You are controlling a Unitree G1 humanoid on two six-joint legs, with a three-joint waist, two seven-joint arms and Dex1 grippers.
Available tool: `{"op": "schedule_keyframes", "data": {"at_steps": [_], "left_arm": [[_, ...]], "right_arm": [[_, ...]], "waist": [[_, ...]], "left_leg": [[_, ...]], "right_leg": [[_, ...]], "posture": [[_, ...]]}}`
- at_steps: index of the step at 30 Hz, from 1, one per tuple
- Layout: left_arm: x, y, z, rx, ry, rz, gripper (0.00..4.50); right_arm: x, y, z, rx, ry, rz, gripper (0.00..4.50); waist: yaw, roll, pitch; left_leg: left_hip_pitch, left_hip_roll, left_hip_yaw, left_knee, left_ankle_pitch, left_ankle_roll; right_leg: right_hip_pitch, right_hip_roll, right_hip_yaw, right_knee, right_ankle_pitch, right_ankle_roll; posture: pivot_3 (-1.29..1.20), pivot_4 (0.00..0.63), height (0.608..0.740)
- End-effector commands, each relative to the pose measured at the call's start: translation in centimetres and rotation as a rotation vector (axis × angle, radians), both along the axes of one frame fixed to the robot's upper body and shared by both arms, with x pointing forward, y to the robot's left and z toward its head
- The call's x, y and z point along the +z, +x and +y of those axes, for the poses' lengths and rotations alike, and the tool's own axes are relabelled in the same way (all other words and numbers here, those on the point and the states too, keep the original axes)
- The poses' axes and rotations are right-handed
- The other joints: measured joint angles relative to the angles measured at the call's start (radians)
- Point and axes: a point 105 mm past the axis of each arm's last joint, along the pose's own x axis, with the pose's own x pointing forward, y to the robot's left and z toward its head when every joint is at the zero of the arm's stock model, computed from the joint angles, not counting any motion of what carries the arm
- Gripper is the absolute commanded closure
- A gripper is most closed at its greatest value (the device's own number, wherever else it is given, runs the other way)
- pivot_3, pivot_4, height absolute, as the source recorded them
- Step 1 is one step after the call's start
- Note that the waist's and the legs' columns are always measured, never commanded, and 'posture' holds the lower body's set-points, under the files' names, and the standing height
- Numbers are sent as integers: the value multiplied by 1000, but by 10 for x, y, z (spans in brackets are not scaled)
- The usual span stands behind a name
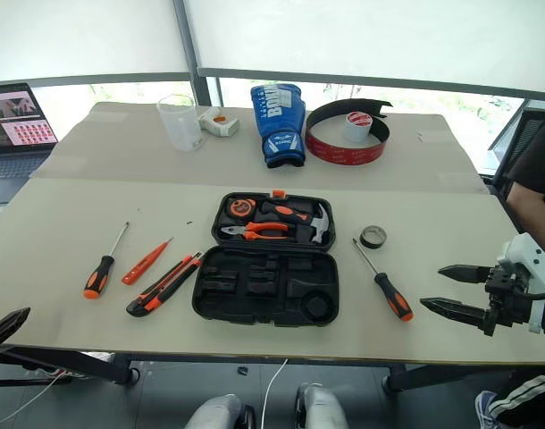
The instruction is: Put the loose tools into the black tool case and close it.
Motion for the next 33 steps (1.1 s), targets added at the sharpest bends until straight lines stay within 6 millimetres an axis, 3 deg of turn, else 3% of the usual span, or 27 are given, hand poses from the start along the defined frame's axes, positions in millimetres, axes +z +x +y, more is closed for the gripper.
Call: {"op": "schedule_keyframes", "data": {"at_steps": [1, 4, 7, 11, 17, 21, 24, 29, 32, 33], "left_arm": [[13, 17, -12, -37, -14, -10, 18], [19, 41, -41, -91, -101, 44, 18], [26, 64, -55, -86, -116, 91, 18], [28, 84, -59, -23, -161, 147, 18], [0, 101, -76, -57, -142, 290, 18], [-26, 101, -70, -4, -98, 379, 18], [-29, 101, -71, 2, -149, 379, 729], [-35, 99, -70, 12, -153, 408, 2561], [-17, 113, -70, -11, -161, 327, 3601], [-9, 118, -72, -27, -168, 294, 3636]], "right_arm": [[30, 3, 14, 29, 9, -101, 0], [57, 3, 49, 115, 61, -184, 0], [61, -1, 76, 187, 54, -205, 0], [62, -6, 102, 261, 63, -216, 0], [66, -11, 134, 359, 73, -264, 0], [67, -13, 143, 388, 82, -276, 0], [65, -13, 143, 383, 84, -276, 0], [58, -11, 139, 356, 68, -275, 0], [57, -12, 139, 353, 63, -279, 0], [56, -11, 138, 352, 59, -280, 0]], "waist": [[0, 0, 0], [4, 4, 2], [6, 3, 2], [1, 3, 2], [-11, 3, 2], [-10, 3, 2], [-8, 4, 2], [-9, 4, 2], [-7, 5, 2], [-4, 4, 2]], "left_leg": [[0, 0, 0, 0, 0, 0], [-1, 0, 0, 2, 0, 0], [-2, 0, -2, 2, 1, -1], [-3, 0, -3, 2, 4, -7], [-3, 0, -3, 2, 4, -7], [-3, 0, -3, 2, 4, -7], [-2, -1, -2, 2, 4, -7], [1, -1, -2, 2, 5, -8], [2, -1, -1, 2, 5, -8], [3, -1, -1, 3, 5, -9]], "right_leg": [[0, 0, 0, 0, 0, 0], [0, 0, 0, 2, 1, 1], [0, 0, -1, 2, 3, 4], [1, 0, -2, 2, 3, 4], [0, 0, -2, 2, 3, 3], [1, 0, -2, 2, 4, 2], [1, 0, -2, 3, 4, 1], [2, 0, -1, 4, 3, 2], [2, 0, 0, 5, 3, 2], [3, 0, 0, 6, 3, 2]], "posture": [[0, 150, 727], [0, 150, 727], [0, 150, 727], [0, 150, 727], [0, 150, 727], [0, 150, 727], [0, 150, 727], [0, 150, 727], [0, 150, 727], [0, 150, 727]]}}
